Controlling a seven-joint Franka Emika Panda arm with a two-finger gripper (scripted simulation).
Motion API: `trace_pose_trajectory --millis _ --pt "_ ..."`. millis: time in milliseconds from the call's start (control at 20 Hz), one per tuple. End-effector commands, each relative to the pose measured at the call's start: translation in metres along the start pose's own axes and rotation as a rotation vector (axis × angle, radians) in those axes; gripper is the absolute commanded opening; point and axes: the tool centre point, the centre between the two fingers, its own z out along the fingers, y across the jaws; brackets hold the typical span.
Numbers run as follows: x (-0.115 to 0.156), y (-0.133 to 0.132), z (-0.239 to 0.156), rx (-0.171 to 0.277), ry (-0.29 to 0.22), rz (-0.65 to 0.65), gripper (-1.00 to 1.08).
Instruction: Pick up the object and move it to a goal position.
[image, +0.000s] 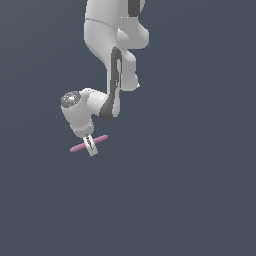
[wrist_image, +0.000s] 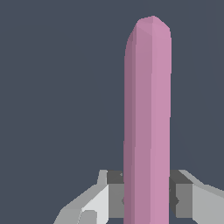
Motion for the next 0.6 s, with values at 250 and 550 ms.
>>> trace_pose_trajectory --millis 250,550 --pt "-0.004 0.023 -0.004 0.000 0.000 0.000 -1.00" --pt "-0.003 0.026 -0.004 0.000 0.000 0.000 -1.00"
